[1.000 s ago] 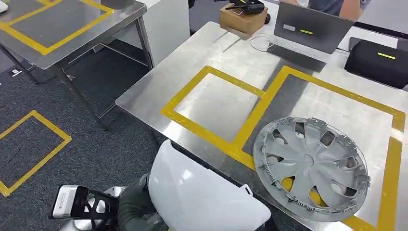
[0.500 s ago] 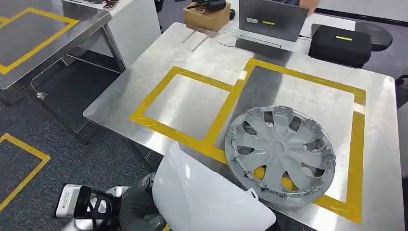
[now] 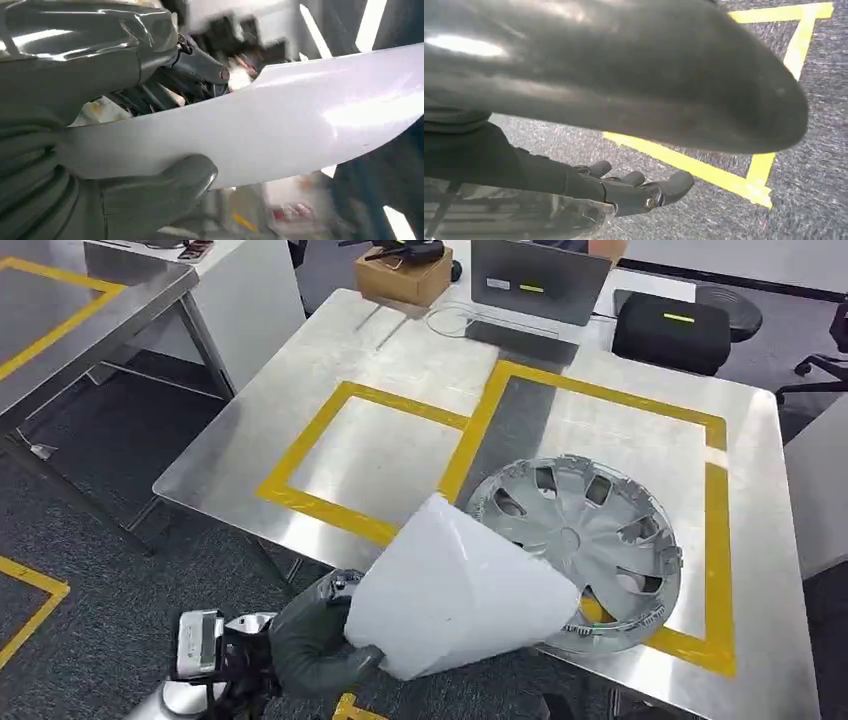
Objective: Take the parts from the cabinet and place them on the table.
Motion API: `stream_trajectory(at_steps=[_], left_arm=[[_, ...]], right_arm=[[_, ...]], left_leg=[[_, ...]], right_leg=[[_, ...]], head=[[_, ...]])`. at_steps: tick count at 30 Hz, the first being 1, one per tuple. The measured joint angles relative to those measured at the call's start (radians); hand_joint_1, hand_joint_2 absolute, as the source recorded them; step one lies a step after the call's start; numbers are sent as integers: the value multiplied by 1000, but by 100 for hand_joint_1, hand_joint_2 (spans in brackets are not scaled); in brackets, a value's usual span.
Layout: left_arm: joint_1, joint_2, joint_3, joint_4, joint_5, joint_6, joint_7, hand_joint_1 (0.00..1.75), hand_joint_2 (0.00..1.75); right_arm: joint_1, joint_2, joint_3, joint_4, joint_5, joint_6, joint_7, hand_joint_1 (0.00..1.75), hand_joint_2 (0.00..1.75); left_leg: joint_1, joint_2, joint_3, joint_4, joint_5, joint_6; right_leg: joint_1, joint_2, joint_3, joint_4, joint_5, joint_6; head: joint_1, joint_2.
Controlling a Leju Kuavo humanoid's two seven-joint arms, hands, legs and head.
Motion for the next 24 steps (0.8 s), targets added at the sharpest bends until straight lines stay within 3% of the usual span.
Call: stream_trajectory(at_steps=[1,2,3,5,6,7,8,10,11,12,13,15,16,17,18,20,21,22,24], left_arm=[[2,-1,1,10,-31,26,3,175,175],[2,-3,2,18,-55,47,7,175,175],[2,-4,2,25,-100,81,14,175,175],[1,-16,8,38,-264,202,44,175,175],[-1,-24,12,46,-345,264,57,175,175],[-6,-33,15,56,-429,327,71,175,175],[-12,-43,15,65,-487,368,80,175,175],[-23,-60,18,92,-602,472,113,175,175],[-32,-69,21,107,-644,516,119,175,175],[-41,-76,23,120,-669,543,122,175,175],[-51,-82,25,132,-681,559,122,175,175],[-60,-92,27,164,-723,606,125,175,175],[-64,-97,28,184,-752,639,129,175,175],[-70,-103,29,207,-789,683,134,175,175],[-79,-109,31,226,-824,720,140,175,175],[-117,-126,39,280,-897,786,159,175,175],[-137,-136,43,310,-918,801,165,175,175],[-154,-140,45,333,-925,805,169,175,175],[-177,-151,46,379,-952,818,179,175,175]], right_arm=[[7,0,0,0,0,3,-4,0,0],[14,0,0,0,0,6,-5,0,0],[21,0,0,0,0,7,-7,0,0],[27,0,0,0,-1,7,-13,0,0],[28,0,0,0,-3,7,-20,0,0],[30,1,0,0,-7,7,-25,0,0],[31,2,-1,0,-10,7,-29,0,0],[37,2,-1,1,-16,9,-36,0,0],[38,4,-1,1,-17,10,-39,0,0],[39,4,-1,2,-19,10,-40,0,0],[39,4,-2,2,-19,11,-40,0,0],[41,7,-1,2,-21,11,-45,0,0],[43,9,-2,3,-24,11,-48,0,0],[47,10,-2,5,-27,17,-50,0,0],[49,12,-2,6,-31,21,-51,0,0],[55,18,-2,10,-39,32,-55,0,0],[56,24,-2,12,-42,38,-57,0,0],[58,31,-2,13,-43,40,-58,0,0],[61,36,-2,15,-45,46,-58,0,0]], left_leg=[[0,3,-3,2,0,0],[0,6,-4,3,0,0],[0,7,-4,4,0,-1],[1,10,-5,14,-6,-8],[0,13,-7,23,-10,-15],[-10,13,-11,29,-15,-22],[-7,13,-13,31,-14,-25],[-5,15,-13,30,-11,-32],[-4,14,-16,35,-16,-36],[0,11,-28,52,-33,-44],[3,9,-47,104,-69,-51],[8,8,-116,262,-143,-62],[10,8,-151,337,-168,-65],[12,8,-161,358,-164,-64],[12,8,-148,330,-140,-62],[11,5,-58,155,-50,-48],[9,-2,-12,67,-18,-37],[6,-7,3,43,-38,-30],[-4,-3,-4,37,-34,-24]], right_leg=[[0,0,-29,60,-16,4],[0,-1,-31,64,-12,13],[-3,-3,-6,21,8,24],[-5,-13,100,-174,77,47],[-5,-26,137,-254,87,42],[1,-22,137,-249,92,30],[2,-18,138,-244,93,19],[5,-16,135,-244,95,14],[-7,-14,136,-249,100,6],[-9,-12,137,-249,102,3],[-9,-12,137,-249,102,-5],[-7,-10,134,-248,103,-8],[-7,-9,133,-248,104,-8],[-6,-8,133,-248,104,-8],[-5,-7,134,-248,104,-8],[-1,-4,138,-248,104,-7],[-1,-3,139,-249,104,-7],[3,-3,136,-249,107,-1],[-1,-3,128,-250,113,8]], head=[[0,0],[0,0],[0,0],[0,0],[0,0],[-1,0],[-2,0],[-2,0],[-2,0],[-3,0],[-6,0],[-6,0],[-5,0],[-6,0],[-5,0],[-6,0],[-5,0],[-2,0],[-5,0]])
